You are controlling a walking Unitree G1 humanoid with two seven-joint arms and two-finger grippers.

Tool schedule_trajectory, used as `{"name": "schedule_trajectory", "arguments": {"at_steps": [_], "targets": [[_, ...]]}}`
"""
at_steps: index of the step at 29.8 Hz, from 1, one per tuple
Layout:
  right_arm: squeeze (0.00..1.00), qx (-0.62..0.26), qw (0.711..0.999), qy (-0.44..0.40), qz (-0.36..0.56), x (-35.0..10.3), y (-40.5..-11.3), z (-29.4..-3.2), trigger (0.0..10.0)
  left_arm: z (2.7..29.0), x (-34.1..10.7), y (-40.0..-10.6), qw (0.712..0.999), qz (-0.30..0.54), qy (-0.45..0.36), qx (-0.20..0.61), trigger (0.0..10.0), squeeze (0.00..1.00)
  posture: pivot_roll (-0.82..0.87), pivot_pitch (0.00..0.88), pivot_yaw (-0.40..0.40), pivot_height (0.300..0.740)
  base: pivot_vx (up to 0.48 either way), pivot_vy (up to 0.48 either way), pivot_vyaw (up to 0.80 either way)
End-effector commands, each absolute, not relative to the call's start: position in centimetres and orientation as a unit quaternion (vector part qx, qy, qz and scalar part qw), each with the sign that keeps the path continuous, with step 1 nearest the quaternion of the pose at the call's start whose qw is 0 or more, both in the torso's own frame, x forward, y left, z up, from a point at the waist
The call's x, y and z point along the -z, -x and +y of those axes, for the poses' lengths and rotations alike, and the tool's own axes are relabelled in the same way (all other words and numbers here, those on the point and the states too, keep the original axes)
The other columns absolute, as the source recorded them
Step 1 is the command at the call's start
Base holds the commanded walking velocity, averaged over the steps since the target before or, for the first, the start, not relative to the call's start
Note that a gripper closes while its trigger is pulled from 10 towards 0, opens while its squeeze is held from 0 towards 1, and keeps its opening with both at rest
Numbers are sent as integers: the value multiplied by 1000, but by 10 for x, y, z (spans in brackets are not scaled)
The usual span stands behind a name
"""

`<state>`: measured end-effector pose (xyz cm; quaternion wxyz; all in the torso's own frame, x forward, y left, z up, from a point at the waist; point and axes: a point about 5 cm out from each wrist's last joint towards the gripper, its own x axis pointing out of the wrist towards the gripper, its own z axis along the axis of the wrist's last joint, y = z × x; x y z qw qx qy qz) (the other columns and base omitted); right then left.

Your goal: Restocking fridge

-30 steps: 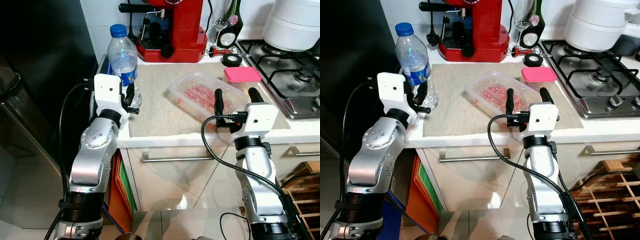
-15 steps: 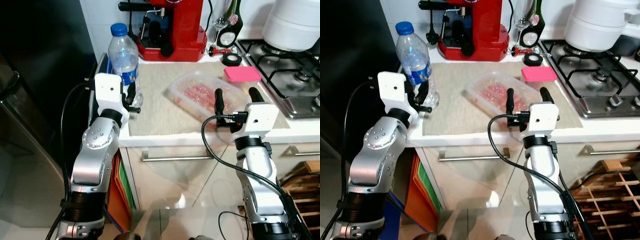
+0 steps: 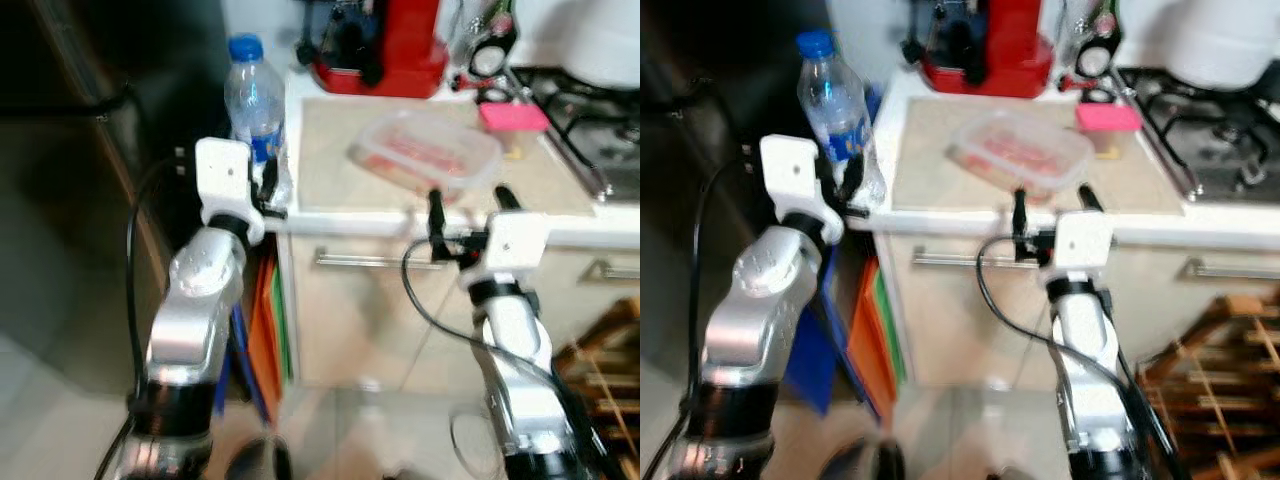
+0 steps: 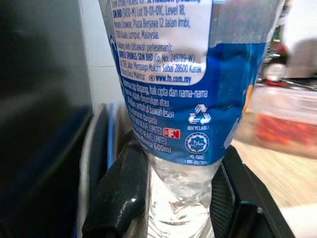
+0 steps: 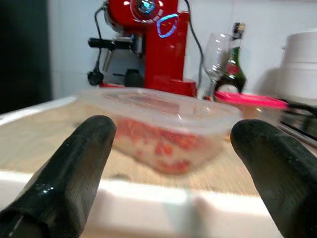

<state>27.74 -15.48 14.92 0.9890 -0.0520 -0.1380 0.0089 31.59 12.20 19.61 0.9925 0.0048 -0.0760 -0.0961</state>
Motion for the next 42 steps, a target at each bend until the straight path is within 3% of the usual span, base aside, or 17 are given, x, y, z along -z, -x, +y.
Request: {"name": "schedule_trajectory", "arguments": {"at_steps": [1, 42], "targets": [[0, -11, 989, 48, -138, -151, -278, -153, 10000, 122, -199, -316, 992, -80, -8, 96, 10000, 0, -49, 27, 25, 740, -270, 0, 0], [0, -15, 990, 49, -134, -149, -280, -153, 10000, 117, -194, -315, 991, -77, 6, 105, 10000, 0, -52, 27, 14, 740, -230, 0, 0]]}}
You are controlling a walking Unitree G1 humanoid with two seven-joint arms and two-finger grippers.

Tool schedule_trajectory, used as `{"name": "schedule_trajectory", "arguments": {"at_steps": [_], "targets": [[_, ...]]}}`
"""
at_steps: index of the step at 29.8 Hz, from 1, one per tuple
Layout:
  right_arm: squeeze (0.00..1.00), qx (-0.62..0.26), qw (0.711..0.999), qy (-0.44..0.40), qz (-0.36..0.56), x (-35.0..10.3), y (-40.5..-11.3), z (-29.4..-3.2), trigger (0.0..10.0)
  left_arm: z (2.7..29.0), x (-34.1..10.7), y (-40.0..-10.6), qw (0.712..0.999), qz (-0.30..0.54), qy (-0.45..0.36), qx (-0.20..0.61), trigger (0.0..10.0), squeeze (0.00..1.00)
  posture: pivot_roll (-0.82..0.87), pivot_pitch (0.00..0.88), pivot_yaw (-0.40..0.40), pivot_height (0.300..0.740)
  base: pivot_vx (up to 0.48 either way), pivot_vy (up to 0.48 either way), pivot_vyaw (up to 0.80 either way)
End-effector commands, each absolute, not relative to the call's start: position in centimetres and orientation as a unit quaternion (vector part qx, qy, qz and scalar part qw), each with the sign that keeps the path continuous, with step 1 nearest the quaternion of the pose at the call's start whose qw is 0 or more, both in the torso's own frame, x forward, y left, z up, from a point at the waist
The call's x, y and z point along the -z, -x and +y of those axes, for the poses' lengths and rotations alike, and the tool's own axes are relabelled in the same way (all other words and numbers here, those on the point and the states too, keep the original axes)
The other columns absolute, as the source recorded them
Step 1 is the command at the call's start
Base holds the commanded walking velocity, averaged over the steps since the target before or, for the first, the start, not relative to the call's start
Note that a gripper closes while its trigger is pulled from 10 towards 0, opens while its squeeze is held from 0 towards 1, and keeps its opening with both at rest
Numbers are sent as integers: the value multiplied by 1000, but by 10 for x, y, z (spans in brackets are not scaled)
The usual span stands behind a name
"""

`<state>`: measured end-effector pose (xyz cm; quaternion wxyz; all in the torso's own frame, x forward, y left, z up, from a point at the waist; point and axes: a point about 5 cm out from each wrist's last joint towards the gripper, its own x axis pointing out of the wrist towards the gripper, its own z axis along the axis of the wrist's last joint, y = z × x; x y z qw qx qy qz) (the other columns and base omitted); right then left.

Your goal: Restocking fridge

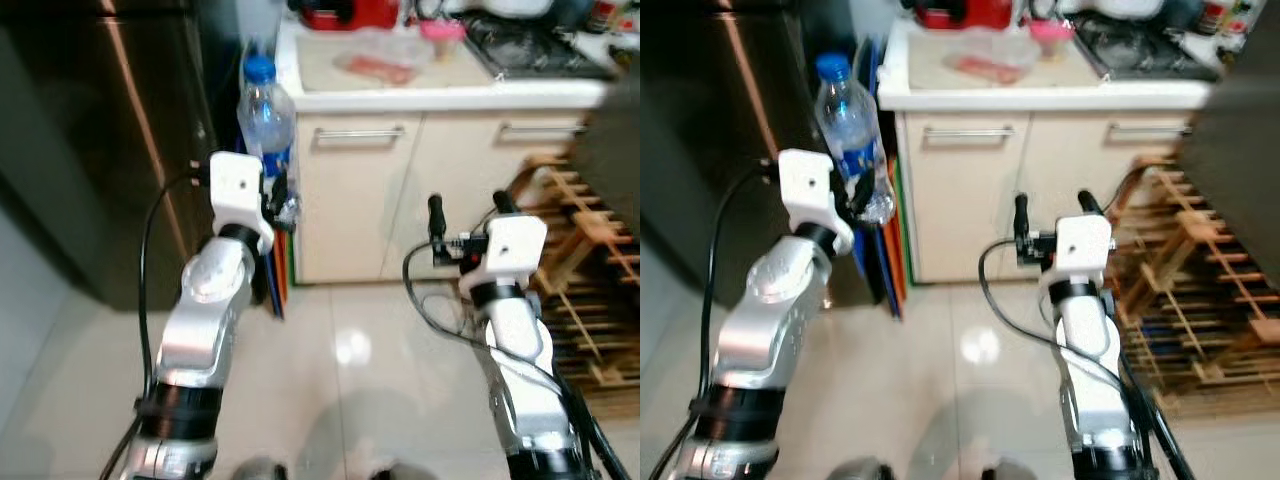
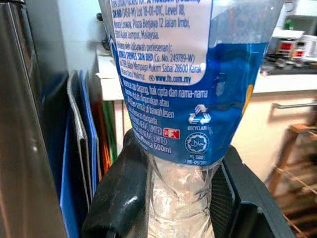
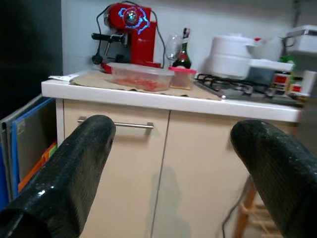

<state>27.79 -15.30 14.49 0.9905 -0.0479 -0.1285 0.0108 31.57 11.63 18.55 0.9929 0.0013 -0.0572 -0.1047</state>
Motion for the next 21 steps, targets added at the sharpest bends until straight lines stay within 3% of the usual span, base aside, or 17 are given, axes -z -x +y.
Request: {"name": "schedule_trajectory", "arguments": {"at_steps": [1, 6, 21], "targets": [[0, -15, 990, 49, -134, -149, -280, -153, 10000, 117, -194, -315, 991, -77, 6, 105, 10000, 0, -52, 27, 14, 740, 0, 0, 0], [0, -16, 990, 46, -129, -147, -280, -152, 10000, 116, -192, -313, 991, -80, -9, 107, 10000, 0, -54, 29, 16, 740, 0, 0, 0], [0, -11, 991, 49, -126, -146, -282, -154, 10000, 111, -193, -313, 990, -84, -4, 117, 10000, 0, -58, 31, 19, 740, 0, -480, 0]]}}
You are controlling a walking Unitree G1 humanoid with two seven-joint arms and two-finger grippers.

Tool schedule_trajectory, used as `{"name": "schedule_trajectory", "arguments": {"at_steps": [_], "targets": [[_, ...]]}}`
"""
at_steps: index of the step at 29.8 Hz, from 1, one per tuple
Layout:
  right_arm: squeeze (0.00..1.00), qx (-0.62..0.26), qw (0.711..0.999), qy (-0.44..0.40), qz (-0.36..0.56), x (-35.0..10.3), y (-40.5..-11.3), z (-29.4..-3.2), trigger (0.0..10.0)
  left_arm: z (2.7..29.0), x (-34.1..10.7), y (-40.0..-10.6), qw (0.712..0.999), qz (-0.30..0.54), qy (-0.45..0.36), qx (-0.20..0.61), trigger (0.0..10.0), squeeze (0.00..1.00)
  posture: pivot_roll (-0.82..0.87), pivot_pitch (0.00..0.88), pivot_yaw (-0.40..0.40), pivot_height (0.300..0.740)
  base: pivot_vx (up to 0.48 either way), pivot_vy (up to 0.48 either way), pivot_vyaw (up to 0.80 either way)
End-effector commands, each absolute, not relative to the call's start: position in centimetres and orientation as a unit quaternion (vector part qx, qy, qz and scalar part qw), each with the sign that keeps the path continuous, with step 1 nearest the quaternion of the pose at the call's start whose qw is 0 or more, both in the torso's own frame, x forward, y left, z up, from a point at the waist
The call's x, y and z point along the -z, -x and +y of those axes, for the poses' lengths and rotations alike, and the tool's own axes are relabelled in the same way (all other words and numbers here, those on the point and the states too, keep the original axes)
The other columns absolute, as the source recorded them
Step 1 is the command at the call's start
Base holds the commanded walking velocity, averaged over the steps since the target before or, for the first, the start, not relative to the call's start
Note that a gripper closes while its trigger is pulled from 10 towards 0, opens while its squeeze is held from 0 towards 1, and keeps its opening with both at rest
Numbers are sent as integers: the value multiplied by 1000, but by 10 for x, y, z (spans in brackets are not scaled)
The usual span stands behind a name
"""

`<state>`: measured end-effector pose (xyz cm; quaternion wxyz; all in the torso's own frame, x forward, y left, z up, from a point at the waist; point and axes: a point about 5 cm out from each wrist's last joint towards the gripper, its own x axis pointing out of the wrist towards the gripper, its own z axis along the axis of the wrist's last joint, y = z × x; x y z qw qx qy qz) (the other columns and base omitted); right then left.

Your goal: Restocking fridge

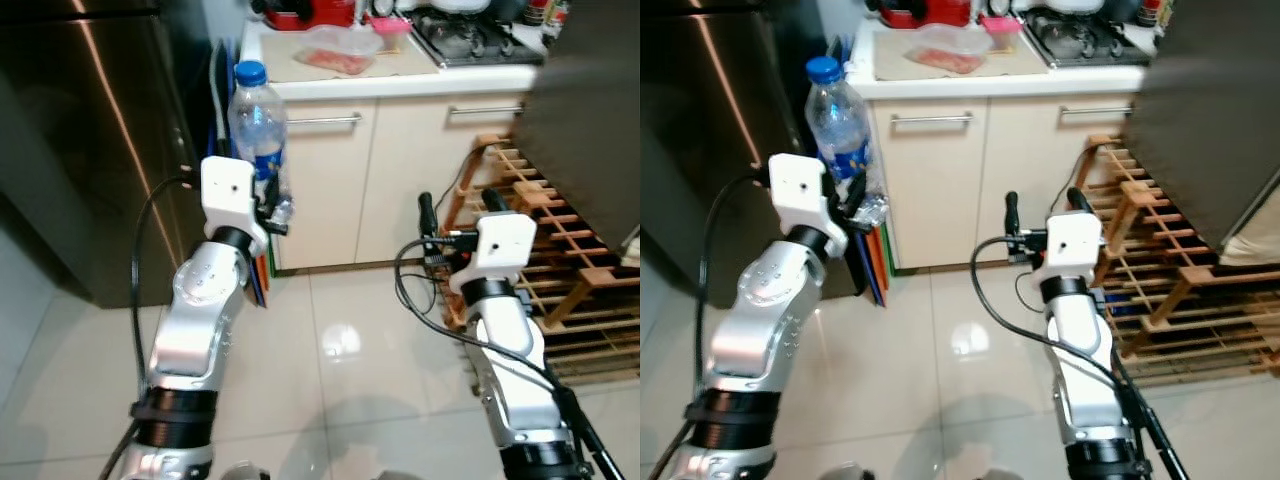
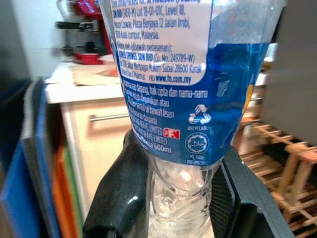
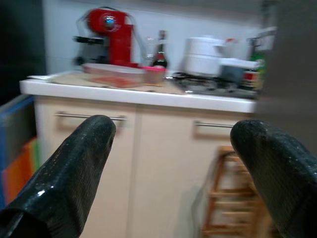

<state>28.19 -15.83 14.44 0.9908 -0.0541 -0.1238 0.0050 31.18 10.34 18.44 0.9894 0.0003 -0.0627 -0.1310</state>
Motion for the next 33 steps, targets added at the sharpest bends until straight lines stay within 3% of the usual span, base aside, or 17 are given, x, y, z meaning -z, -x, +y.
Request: {"name": "schedule_trajectory", "arguments": {"at_steps": [1, 22, 33], "targets": [[0, -11, 991, 50, -126, -146, -282, -154, 10000, 111, -193, -313, 990, -84, -4, 117, 10000, 0, -57, 31, 19, 740, 0, -480, 0], [0, -7, 991, 54, -125, -144, -283, -155, 10000, 110, -195, -314, 989, -88, -3, 122, 10000, 0, -58, 12, 30, 740, 0, -479, 0], [0, -6, 990, 53, -127, -144, -283, -155, 10000, 117, -192, -320, 991, -75, 25, 106, 10000, 0, -64, 8, 30, 740, 0, 35, 0]]}}
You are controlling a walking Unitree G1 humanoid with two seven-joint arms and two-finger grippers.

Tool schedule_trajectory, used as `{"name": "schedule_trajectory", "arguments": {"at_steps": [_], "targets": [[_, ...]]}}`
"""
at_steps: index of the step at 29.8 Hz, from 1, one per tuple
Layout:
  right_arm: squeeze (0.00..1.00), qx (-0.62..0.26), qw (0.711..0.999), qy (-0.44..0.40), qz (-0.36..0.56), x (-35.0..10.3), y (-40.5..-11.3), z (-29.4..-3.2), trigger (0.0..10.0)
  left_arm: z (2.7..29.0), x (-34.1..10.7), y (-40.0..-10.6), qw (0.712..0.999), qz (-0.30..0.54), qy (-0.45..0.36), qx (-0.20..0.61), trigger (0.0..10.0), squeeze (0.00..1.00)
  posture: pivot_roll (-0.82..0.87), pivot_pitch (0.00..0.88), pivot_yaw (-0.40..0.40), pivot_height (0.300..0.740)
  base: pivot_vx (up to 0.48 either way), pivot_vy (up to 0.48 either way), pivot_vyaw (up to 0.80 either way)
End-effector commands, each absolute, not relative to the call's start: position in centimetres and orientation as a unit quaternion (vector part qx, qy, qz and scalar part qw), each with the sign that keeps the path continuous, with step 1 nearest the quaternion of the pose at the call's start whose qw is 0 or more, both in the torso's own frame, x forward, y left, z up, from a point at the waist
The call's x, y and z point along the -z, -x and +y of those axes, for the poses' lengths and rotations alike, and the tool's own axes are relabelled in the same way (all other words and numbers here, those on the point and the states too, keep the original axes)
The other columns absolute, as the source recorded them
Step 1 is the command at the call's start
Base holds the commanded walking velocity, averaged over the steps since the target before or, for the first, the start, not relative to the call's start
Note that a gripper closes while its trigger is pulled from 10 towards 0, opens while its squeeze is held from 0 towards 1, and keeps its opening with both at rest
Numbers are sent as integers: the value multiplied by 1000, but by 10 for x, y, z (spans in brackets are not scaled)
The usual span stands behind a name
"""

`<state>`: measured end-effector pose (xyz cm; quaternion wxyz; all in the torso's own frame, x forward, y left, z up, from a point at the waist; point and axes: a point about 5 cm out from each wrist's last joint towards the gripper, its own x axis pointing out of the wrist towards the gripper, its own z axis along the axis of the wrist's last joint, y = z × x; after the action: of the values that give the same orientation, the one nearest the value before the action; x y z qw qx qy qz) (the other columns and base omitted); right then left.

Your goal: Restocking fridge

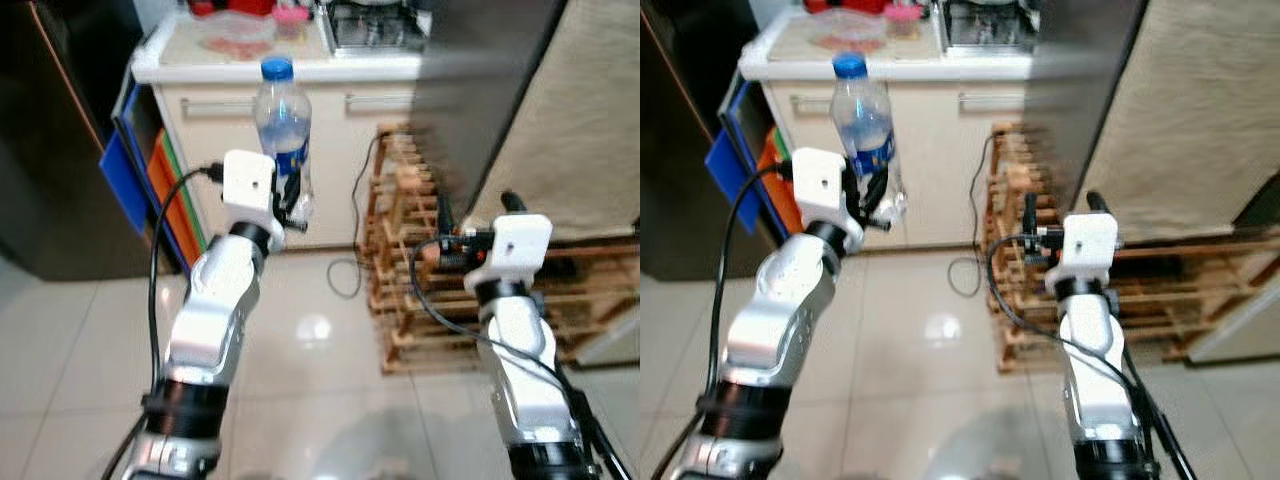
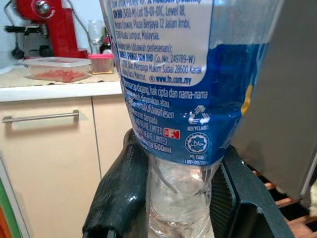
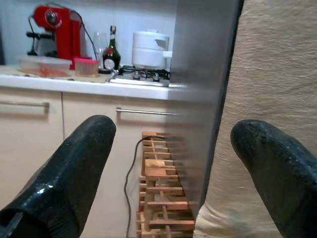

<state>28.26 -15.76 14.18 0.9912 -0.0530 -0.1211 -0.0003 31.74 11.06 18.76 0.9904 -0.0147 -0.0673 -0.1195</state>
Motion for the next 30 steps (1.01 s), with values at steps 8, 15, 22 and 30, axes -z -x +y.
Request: {"name": "schedule_trajectory", "arguments": {"at_steps": [8, 15, 22, 30], "targets": [[0, -8, 991, 55, -124, -142, -281, -155, 10000, 117, -191, -319, 992, -72, 31, 101, 10000, 0, -64, 15, 27, 740, 0, 480, 0], [0, -9, 991, 56, -121, -141, -280, -155, 10000, 118, -190, -321, 993, -73, 18, 91, 10000, 0, -68, 18, 27, 740, 0, 206, 0], [0, -9, 991, 56, -120, -141, -280, -154, 10000, 116, -188, -321, 993, -70, -7, 94, 10000, 0, -66, 21, 29, 740, 297, 114, 0], [0, -10, 991, 56, -118, -140, -281, -154, 10000, 118, -188, -321, 993, -69, -9, 91, 10000, 0, -63, 22, 33, 740, 449, 0, 0]]}}
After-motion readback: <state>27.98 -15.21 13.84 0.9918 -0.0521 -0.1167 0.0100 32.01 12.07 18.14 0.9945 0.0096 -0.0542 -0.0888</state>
